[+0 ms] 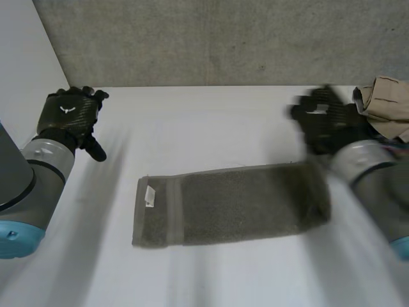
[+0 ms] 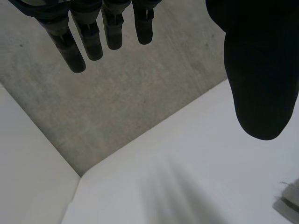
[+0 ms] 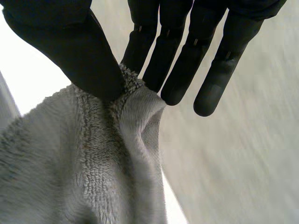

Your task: Fold the laundry.

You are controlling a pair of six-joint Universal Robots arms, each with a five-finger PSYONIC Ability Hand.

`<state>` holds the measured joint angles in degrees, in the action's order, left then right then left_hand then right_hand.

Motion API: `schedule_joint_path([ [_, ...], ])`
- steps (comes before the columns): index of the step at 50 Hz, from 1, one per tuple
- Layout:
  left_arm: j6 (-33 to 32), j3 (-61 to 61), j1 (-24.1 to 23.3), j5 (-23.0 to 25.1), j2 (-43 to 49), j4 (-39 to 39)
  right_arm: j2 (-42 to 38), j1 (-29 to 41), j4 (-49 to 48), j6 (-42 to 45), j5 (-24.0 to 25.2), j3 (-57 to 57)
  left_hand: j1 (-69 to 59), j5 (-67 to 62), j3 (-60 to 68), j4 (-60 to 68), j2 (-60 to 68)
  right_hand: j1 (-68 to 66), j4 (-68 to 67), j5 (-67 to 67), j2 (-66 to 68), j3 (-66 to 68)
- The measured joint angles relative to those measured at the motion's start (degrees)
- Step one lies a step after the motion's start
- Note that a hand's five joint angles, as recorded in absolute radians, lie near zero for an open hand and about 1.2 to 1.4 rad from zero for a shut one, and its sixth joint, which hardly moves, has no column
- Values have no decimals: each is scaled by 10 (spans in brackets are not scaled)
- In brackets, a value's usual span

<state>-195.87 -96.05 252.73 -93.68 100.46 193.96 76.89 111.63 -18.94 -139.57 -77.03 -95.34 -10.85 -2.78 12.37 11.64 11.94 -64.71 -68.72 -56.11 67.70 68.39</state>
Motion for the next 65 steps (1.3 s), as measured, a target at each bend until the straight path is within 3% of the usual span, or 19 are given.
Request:
schedule_joint_path([
  [9,8,-10,1,0,-8,2,-156,262,-85,-13,40,87,0,0,0,0,0,0,0,-2,0,0],
  [14,8,-15,0,1,-7,3,-235,322,-79,-10,43,128,0,0,0,0,0,3,7,1,-5,-7],
  [15,7,-16,0,1,-6,3,-248,329,-74,-9,41,135,0,0,0,0,0,5,29,12,-23,-27],
  [17,7,-17,-2,1,-5,3,-263,335,-60,-10,33,144,0,0,0,0,0,174,203,181,-211,-212],
  [18,7,-18,-2,1,-4,3,-265,336,-54,-11,27,145,0,0,0,0,0,255,281,262,-292,-279],
  [19,7,-18,-2,1,-4,3,-265,336,-54,-11,27,145,0,0,0,0,0,255,281,262,-292,-279],
  [20,6,-19,-3,2,-4,3,-263,334,-36,-16,5,145,0,0,0,0,0,429,453,438,-464,-451],
  [22,6,-21,-5,2,-3,3,-253,329,-18,-25,-24,141,0,0,0,0,0,512,546,525,-542,-545],
  [27,6,-26,-11,5,-3,3,-200,291,30,-81,-91,106,0,0,0,0,0,518,563,534,-553,-561],
  [30,6,-29,-20,8,-3,3,-167,250,51,-119,-106,71,0,0,0,0,0,518,563,533,-553,-561],
  [36,6,-39,-76,36,-2,3,-115,170,60,-161,-103,-23,0,0,0,0,0,518,563,534,-553,-561],
  [42,6,-28,-130,69,34,8,-94,136,41,-164,-100,-80,0,0,0,0,0,518,563,534,-553,-561],
  [50,1,48,-161,39,149,27,-95,123,5,-160,-103,-107,0,0,0,0,0,515,559,530,-551,-557],
  [52,-2,71,-163,18,179,29,-98,123,-2,-159,-105,-108,-2,0,0,0,0,515,546,516,-539,-543],
  [55,-15,116,-161,-40,234,29,-108,124,-11,-158,-107,-109,-2,0,0,1,0,339,388,358,-368,-375],
  [61,-49,117,-143,-103,254,24,-115,122,-21,-155,-109,-111,-2,0,0,1,0,61,57,37,-40,-48],
  [65,-75,71,-136,-119,216,19,-107,114,-22,-140,-115,-119,-2,0,0,1,0,36,3,-14,-11,-4],
])
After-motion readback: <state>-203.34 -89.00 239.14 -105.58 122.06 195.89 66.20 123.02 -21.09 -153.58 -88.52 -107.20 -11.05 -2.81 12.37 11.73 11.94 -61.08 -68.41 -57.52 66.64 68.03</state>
